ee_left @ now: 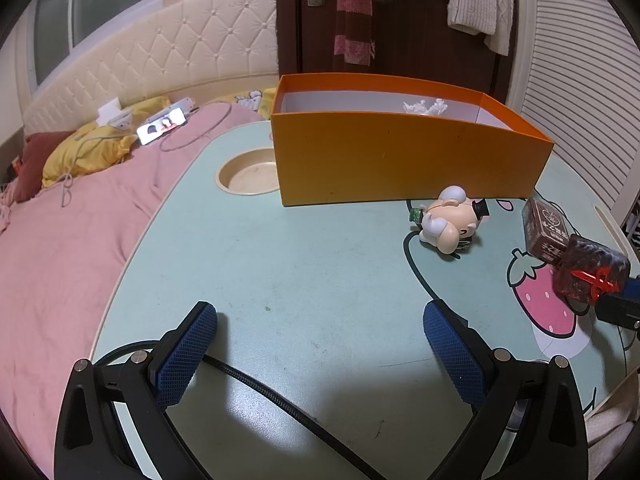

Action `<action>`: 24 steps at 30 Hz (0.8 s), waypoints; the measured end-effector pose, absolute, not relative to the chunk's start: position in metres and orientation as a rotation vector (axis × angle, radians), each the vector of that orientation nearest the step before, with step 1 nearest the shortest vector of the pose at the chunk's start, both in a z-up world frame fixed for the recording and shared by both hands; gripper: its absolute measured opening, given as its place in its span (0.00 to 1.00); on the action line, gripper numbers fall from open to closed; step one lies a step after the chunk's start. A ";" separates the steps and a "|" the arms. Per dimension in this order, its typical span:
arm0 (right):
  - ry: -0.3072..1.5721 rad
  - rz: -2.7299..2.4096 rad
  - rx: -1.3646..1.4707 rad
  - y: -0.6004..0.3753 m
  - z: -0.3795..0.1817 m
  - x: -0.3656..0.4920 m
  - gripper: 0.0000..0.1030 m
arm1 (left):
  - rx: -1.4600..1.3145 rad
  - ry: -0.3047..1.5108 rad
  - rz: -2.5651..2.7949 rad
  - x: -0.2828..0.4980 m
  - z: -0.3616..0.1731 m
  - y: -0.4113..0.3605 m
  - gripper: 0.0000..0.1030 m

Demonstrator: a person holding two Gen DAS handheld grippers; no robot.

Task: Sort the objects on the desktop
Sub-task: 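Grasp the black satin pouch on the table with the right gripper, then hold the black pouch with right gripper while left gripper grasps the silver tin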

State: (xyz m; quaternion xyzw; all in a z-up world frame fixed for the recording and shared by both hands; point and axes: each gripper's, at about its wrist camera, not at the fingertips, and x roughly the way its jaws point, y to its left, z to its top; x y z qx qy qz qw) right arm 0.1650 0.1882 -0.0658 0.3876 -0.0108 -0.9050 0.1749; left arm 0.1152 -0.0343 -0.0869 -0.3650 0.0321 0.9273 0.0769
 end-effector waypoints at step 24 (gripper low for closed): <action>0.018 -2.596 1.150 0.182 -0.074 0.140 0.63 | -1.080 0.116 2.790 0.114 -0.086 -0.032 1.00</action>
